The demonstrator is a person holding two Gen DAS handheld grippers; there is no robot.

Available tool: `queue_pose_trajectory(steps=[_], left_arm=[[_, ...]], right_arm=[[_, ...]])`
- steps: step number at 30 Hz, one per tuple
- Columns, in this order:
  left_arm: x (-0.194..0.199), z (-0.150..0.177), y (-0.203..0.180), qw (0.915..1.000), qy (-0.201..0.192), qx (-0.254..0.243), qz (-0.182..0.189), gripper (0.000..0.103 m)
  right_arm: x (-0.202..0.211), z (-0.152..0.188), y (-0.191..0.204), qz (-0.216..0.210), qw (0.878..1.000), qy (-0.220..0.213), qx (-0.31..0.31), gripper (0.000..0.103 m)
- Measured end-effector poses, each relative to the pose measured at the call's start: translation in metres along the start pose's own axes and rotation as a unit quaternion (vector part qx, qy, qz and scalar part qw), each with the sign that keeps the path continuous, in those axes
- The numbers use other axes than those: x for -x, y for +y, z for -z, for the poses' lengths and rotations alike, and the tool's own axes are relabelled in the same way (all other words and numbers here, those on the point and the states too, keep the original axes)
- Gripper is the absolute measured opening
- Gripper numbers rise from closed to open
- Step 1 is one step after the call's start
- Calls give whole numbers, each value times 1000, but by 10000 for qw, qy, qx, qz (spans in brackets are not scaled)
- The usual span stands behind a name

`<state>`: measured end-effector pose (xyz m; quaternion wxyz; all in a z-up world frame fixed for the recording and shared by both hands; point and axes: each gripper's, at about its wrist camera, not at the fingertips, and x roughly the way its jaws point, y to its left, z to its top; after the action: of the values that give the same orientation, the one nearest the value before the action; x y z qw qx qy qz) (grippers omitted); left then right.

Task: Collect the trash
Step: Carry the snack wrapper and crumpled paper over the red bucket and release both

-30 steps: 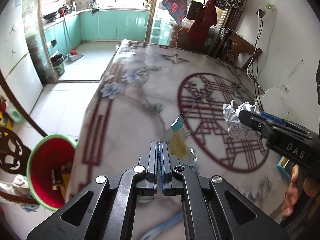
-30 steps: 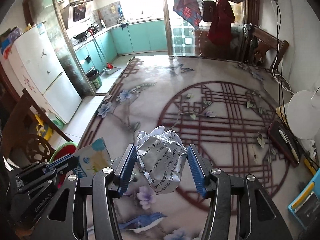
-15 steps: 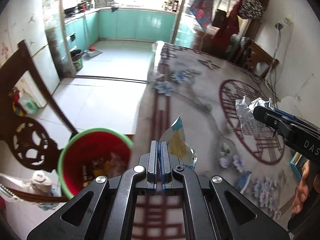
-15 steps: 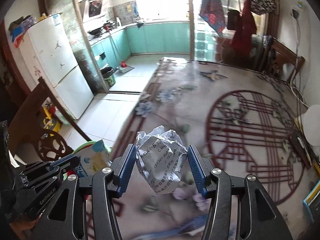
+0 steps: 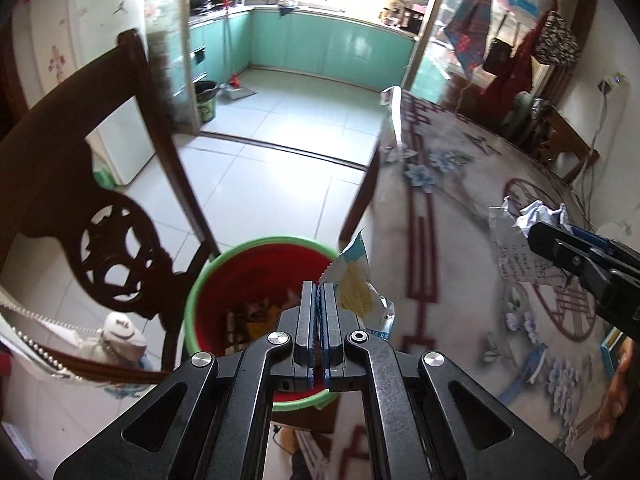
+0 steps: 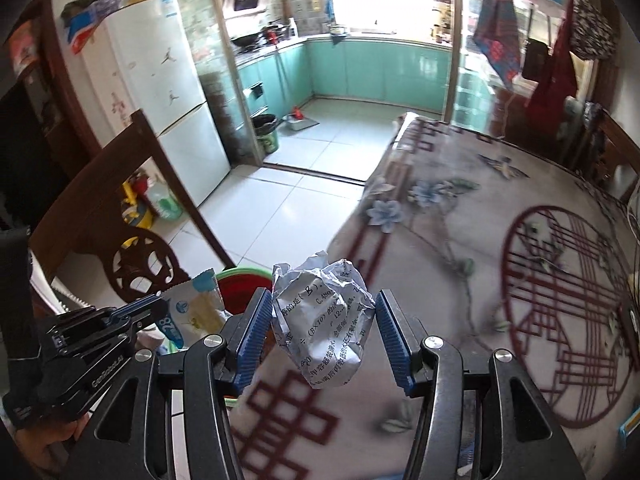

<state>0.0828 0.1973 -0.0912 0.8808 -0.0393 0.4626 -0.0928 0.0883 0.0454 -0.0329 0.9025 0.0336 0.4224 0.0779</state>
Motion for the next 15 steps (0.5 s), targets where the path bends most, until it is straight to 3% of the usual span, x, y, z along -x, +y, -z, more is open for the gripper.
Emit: queue_pose_trajectory(steps=[6,15], left_arm=[[-15,3,27,9987,206,427,-163,2],[-30,0,47,9972,305,579,-370,2]], right_arm=[[-21,0,22,-173,9996,218,100,52],[-51,3,45,-451,9974,521,203,52]])
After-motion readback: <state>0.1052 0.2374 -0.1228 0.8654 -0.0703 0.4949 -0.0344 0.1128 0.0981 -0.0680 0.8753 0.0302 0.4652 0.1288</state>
